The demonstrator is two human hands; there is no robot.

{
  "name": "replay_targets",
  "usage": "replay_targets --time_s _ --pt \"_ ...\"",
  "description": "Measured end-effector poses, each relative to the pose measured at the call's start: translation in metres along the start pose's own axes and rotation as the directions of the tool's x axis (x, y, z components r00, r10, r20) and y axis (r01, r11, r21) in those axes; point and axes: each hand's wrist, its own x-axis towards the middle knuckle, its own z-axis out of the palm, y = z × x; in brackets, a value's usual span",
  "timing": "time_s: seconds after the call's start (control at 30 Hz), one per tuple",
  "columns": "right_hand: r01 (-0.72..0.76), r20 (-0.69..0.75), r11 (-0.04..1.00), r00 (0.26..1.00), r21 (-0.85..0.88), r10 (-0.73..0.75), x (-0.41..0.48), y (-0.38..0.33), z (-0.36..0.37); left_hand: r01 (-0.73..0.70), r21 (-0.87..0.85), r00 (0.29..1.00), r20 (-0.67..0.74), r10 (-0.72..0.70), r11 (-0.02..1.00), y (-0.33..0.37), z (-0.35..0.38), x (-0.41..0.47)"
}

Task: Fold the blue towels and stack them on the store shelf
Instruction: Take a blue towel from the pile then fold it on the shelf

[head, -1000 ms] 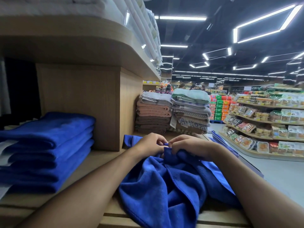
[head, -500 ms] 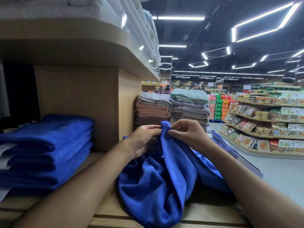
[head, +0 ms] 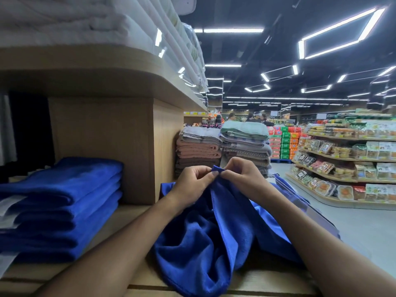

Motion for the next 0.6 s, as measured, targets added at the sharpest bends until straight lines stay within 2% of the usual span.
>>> replay_targets --time_s 0.1,0.2,0.27,0.43,0.6 --pt "0.076 0.074 0.995 0.994 0.07 -0.081 -0.007 -0.017 -0.004 -0.029 -0.007 0.999 -0.036 0.029 1.0 0.025 0.0 -0.011" --pt "0.159 0.071 0.978 0.983 0.138 -0.17 -0.015 -0.041 -0.014 -0.079 -0.009 0.995 -0.054 0.079 0.997 0.054 0.001 -0.02" --pt "0.21 0.067 0.97 0.973 0.123 -0.219 -0.016 -0.059 -0.025 -0.113 -0.001 0.993 -0.04 0.112 0.994 0.076 0.0 -0.022" --pt "0.207 0.075 0.975 0.974 0.086 -0.213 -0.016 -0.11 -0.063 -0.237 0.107 0.97 -0.018 0.241 0.966 0.145 -0.001 -0.024" --pt "0.186 0.127 0.981 0.976 -0.05 -0.179 -0.021 -0.159 -0.101 -0.253 0.104 0.967 0.004 0.254 0.962 0.215 0.0 -0.023"
